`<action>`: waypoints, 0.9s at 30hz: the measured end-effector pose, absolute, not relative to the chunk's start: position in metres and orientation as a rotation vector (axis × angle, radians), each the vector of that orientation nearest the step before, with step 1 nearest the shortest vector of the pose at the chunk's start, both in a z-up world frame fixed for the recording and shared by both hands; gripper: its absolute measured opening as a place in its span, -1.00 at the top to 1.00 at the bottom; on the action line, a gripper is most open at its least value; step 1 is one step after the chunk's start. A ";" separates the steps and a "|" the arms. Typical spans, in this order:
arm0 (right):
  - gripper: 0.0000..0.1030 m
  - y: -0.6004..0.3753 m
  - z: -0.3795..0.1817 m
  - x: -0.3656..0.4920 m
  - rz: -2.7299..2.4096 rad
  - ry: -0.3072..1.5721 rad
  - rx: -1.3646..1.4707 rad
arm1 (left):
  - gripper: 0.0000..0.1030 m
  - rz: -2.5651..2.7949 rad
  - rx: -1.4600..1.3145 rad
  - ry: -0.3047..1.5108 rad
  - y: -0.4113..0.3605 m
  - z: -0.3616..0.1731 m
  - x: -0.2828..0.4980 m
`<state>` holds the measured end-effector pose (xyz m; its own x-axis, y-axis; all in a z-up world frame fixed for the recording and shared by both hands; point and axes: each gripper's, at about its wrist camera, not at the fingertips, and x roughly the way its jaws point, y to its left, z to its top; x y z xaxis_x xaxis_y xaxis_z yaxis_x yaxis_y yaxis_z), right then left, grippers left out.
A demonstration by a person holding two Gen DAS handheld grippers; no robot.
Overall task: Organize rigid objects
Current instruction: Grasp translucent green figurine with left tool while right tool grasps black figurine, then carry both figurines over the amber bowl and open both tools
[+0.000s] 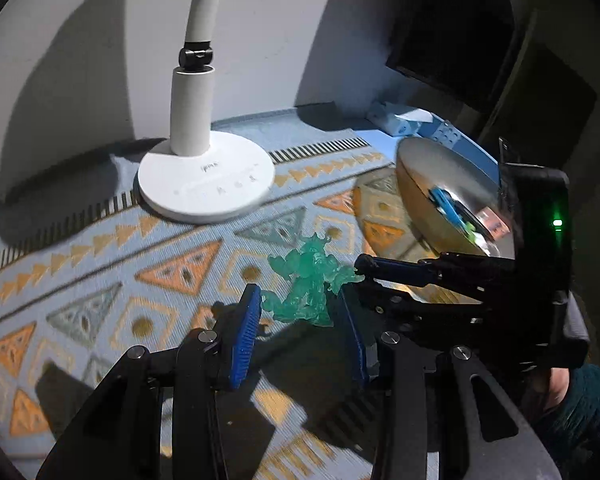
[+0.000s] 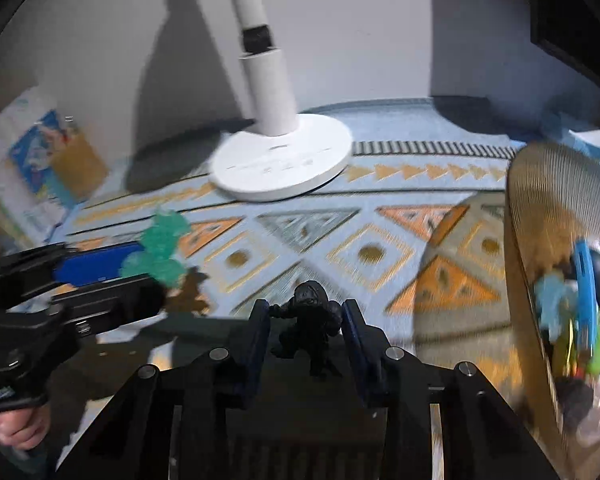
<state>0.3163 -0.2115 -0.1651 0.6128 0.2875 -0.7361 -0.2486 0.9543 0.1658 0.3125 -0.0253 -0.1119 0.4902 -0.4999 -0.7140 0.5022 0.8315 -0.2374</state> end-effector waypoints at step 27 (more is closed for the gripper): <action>0.31 -0.306 -0.028 0.155 0.124 0.490 0.030 | 0.30 -0.818 0.020 0.548 -0.116 0.022 0.204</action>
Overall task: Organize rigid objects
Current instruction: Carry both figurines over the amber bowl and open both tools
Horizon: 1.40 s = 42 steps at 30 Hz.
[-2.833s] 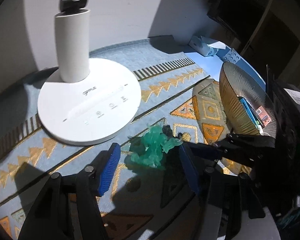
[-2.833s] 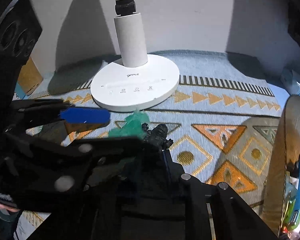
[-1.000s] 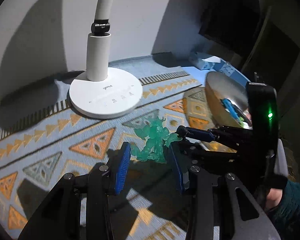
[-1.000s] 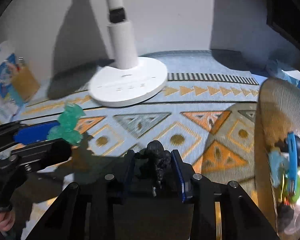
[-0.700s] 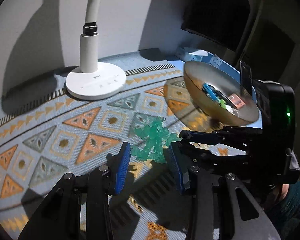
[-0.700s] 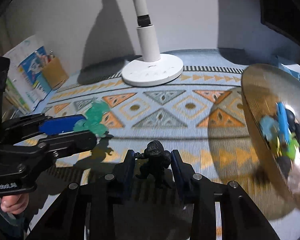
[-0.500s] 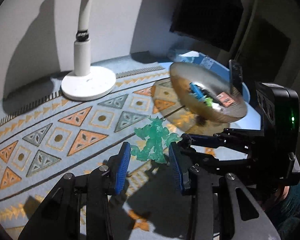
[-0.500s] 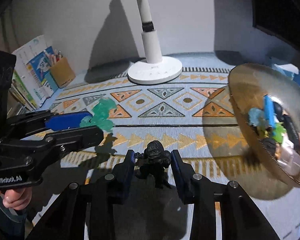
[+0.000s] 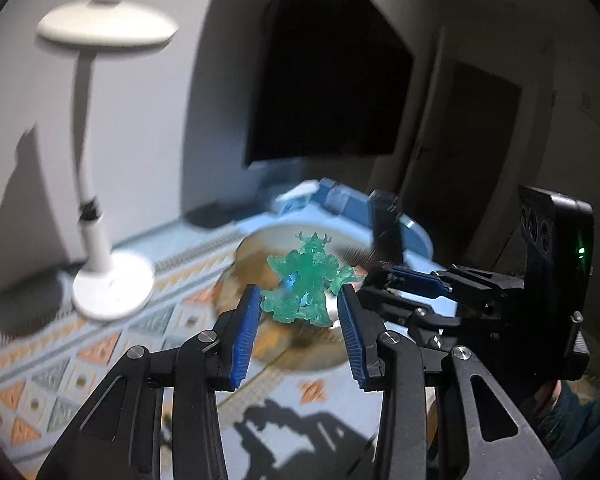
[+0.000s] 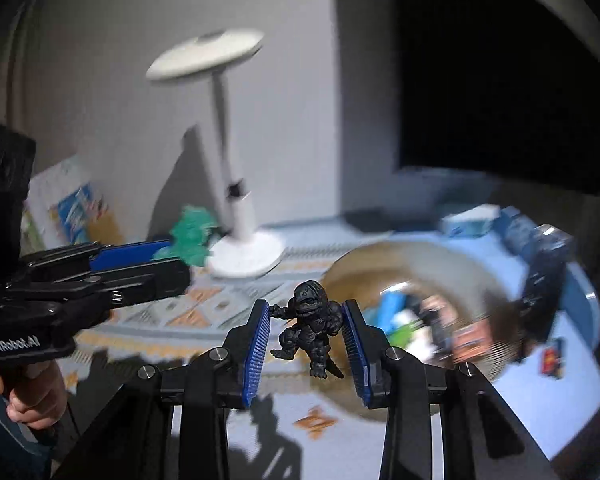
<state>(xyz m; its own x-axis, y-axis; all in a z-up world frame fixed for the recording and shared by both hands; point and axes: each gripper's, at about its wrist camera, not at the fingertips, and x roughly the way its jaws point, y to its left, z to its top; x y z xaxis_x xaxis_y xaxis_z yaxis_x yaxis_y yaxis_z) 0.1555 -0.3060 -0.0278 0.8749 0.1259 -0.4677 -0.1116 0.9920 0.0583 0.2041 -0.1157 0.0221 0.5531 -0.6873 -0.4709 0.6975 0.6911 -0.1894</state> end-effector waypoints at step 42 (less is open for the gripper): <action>0.26 -0.491 -0.085 0.274 -0.152 0.697 0.364 | 0.22 -0.804 0.069 0.813 -0.283 -0.064 0.349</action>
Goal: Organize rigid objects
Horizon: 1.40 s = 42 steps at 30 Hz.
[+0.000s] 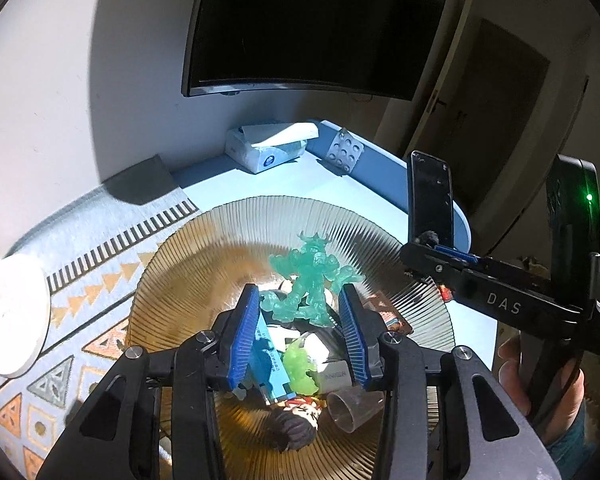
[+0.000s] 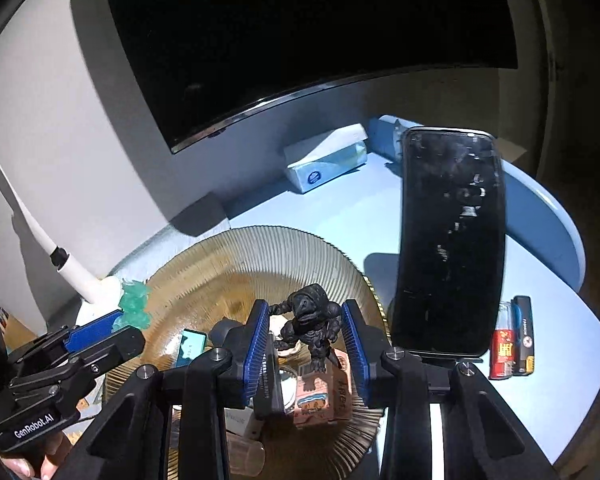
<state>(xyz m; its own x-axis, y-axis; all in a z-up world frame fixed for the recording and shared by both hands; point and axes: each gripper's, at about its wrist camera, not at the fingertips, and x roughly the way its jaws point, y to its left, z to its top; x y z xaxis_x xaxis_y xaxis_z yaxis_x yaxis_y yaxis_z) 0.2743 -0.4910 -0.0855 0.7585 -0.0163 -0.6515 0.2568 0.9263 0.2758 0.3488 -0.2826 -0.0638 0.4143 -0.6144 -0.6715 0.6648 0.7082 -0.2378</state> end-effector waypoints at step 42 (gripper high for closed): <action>-0.18 -0.224 0.008 0.132 0.216 0.528 0.043 | -0.33 -0.237 -0.093 0.388 0.019 0.075 0.105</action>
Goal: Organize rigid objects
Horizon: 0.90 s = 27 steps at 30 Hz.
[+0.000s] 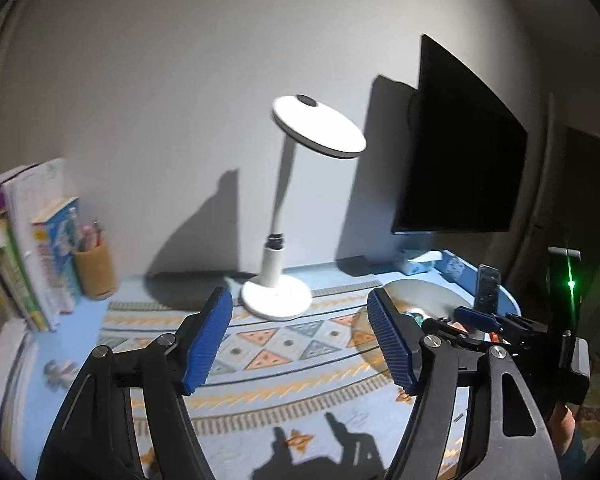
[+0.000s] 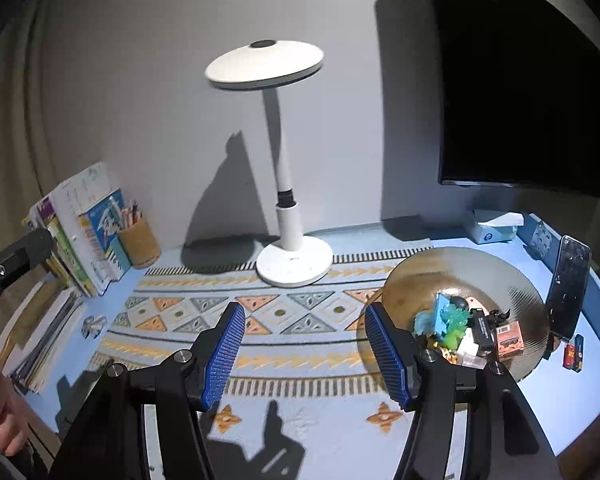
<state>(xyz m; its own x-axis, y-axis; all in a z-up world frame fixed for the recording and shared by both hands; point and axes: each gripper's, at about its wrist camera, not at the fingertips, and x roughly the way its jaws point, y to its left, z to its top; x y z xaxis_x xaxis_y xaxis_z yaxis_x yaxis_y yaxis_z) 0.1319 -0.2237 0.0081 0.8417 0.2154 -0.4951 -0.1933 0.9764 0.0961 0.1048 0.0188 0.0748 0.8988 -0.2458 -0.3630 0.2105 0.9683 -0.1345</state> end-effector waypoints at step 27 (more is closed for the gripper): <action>-0.19 -0.213 -0.036 0.109 0.225 0.630 0.057 | -0.68 -0.131 -0.032 0.476 0.006 0.015 0.078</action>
